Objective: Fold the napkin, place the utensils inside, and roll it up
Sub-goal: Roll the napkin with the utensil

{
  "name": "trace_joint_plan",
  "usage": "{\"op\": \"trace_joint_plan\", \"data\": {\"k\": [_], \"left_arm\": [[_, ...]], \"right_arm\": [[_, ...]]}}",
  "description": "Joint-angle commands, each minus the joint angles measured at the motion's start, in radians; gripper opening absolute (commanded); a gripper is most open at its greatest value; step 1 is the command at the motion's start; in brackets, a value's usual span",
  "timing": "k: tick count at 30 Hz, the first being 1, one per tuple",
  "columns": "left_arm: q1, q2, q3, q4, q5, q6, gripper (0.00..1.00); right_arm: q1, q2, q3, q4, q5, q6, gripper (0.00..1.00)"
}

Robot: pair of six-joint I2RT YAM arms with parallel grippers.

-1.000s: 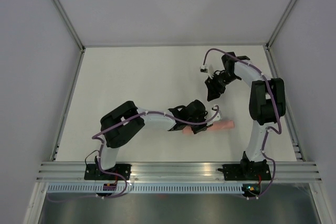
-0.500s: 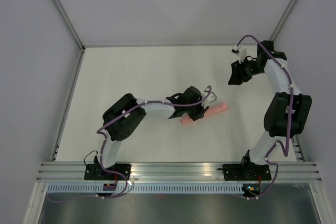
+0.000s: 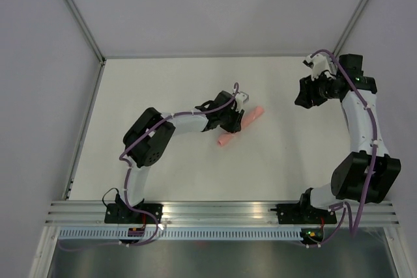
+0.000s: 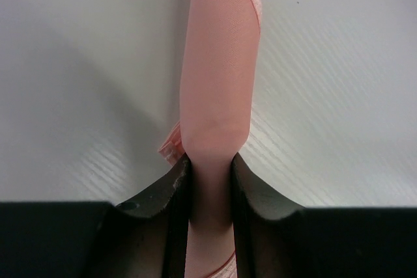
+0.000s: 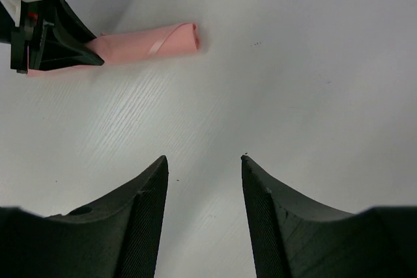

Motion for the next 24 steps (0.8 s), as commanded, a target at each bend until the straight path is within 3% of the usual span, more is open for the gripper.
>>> {"op": "trace_joint_plan", "data": {"k": [1, 19, 24], "left_arm": [[0.055, 0.108, -0.081, -0.352, -0.067, -0.141, 0.02], [0.100, 0.164, 0.025, -0.448, -0.016, -0.413, 0.08], [0.095, 0.142, 0.008, -0.441, -0.062, -0.433, 0.18]], "right_arm": [[-0.012, -0.070, -0.016, -0.007, 0.019, 0.037, 0.55], [-0.014, -0.149, -0.087, -0.025, -0.072, 0.034, 0.57], [-0.014, -0.153, -0.108, -0.021, -0.078, 0.023, 0.58]]}}
